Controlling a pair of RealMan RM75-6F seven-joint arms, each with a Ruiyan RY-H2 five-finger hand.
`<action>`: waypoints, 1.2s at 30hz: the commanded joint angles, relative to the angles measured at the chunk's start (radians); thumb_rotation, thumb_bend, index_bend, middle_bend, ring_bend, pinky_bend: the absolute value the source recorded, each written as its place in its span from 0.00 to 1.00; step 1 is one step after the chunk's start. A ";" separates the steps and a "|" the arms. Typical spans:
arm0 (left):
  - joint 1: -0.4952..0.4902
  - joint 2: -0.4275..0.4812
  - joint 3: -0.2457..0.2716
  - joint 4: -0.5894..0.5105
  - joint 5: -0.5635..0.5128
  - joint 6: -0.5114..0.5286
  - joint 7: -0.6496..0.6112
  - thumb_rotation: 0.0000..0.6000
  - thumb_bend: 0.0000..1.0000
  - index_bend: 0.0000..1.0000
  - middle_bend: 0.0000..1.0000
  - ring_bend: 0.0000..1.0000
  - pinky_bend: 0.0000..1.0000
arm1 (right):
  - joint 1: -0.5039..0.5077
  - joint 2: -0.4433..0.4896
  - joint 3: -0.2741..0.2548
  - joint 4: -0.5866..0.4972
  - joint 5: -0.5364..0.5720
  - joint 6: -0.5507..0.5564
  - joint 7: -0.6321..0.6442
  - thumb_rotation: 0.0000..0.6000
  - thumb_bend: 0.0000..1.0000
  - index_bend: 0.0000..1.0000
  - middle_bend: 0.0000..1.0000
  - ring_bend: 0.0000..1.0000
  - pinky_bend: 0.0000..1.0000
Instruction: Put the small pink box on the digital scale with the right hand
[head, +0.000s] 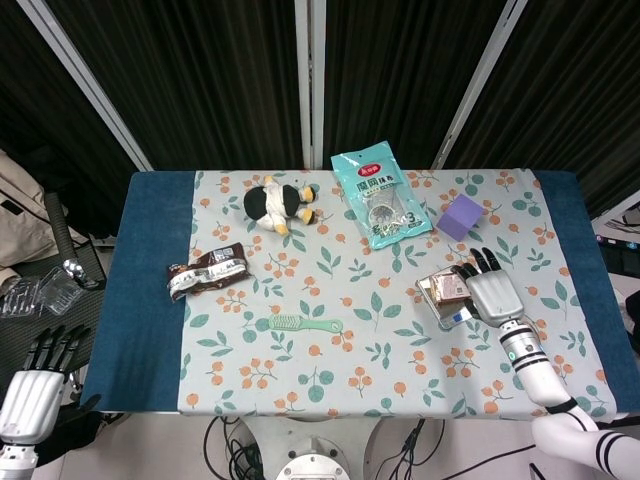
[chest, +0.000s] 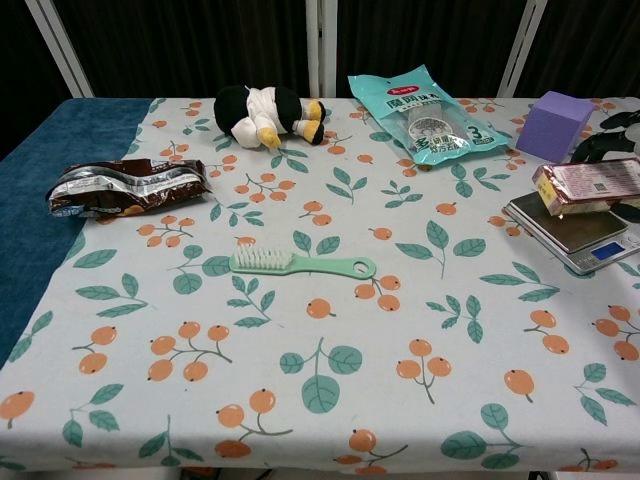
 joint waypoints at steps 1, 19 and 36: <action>-0.002 0.000 -0.001 -0.001 -0.001 -0.004 0.002 1.00 0.11 0.07 0.06 0.00 0.04 | 0.019 -0.028 0.000 0.043 0.008 -0.020 0.023 1.00 0.35 0.50 0.42 0.05 0.00; -0.001 -0.002 -0.001 0.001 -0.006 -0.007 0.002 1.00 0.11 0.07 0.06 0.00 0.04 | 0.037 -0.008 -0.016 0.024 0.057 -0.051 0.034 1.00 0.21 0.00 0.00 0.00 0.00; 0.002 0.004 -0.005 -0.016 -0.002 0.005 0.016 1.00 0.11 0.07 0.06 0.00 0.04 | -0.250 0.190 -0.168 -0.127 -0.218 0.435 0.223 1.00 0.20 0.00 0.00 0.00 0.00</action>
